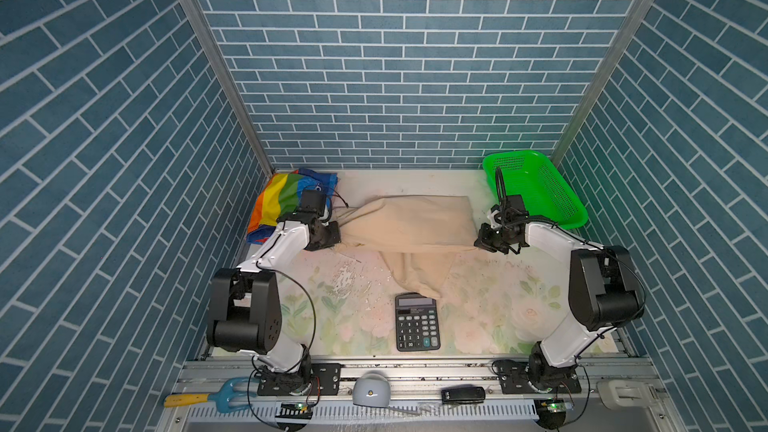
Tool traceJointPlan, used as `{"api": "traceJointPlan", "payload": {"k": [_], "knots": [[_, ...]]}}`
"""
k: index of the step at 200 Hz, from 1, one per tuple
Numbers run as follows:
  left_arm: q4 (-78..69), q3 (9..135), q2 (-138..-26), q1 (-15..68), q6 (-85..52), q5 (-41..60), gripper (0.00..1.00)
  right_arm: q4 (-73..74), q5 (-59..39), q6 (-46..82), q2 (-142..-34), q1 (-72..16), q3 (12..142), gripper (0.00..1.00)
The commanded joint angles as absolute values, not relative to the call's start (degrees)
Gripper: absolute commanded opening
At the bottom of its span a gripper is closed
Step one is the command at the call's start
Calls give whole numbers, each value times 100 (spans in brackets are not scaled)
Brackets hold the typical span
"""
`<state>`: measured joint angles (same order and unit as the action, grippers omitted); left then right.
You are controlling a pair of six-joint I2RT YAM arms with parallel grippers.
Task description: Fold and stack the shorts
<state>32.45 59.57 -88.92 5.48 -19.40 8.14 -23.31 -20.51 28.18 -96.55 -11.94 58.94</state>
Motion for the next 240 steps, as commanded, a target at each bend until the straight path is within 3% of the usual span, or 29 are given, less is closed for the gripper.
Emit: {"api": "traceJointPlan", "payload": {"k": [1, 28, 59, 71, 116, 164, 178, 240], "knots": [[2778, 5831, -8555, 492, -2224, 956, 0, -2175, -1774, 2969, -9278, -1263, 5825, 4], [2715, 5783, -8507, 492, -2243, 999, 0, -2341, -1335, 3353, -8792, -1282, 5576, 36], [2572, 5771, -8603, 492, -2309, 1189, 0, -1957, -1199, 4289, -8125, -1389, 5050, 88], [2503, 5720, -8600, 492, -2333, 1236, 0, -1595, -1275, 4798, -7996, -1476, 4798, 98], [2356, 5490, -8485, 501, -2375, 1283, 0, 5, -1136, 6872, -8080, -1953, 3971, 98], [2331, 5493, -8445, 501, -2369, 1300, 0, 587, -674, 8071, -8452, -2179, 3784, 99], [2295, 5493, -8444, 501, -2390, 1327, 0, 741, -563, 8416, -8615, -2227, 3795, 90], [2328, 5475, -8381, 501, -2359, 1285, 0, 947, -333, 8821, -9345, -2356, 4097, 77]]}}
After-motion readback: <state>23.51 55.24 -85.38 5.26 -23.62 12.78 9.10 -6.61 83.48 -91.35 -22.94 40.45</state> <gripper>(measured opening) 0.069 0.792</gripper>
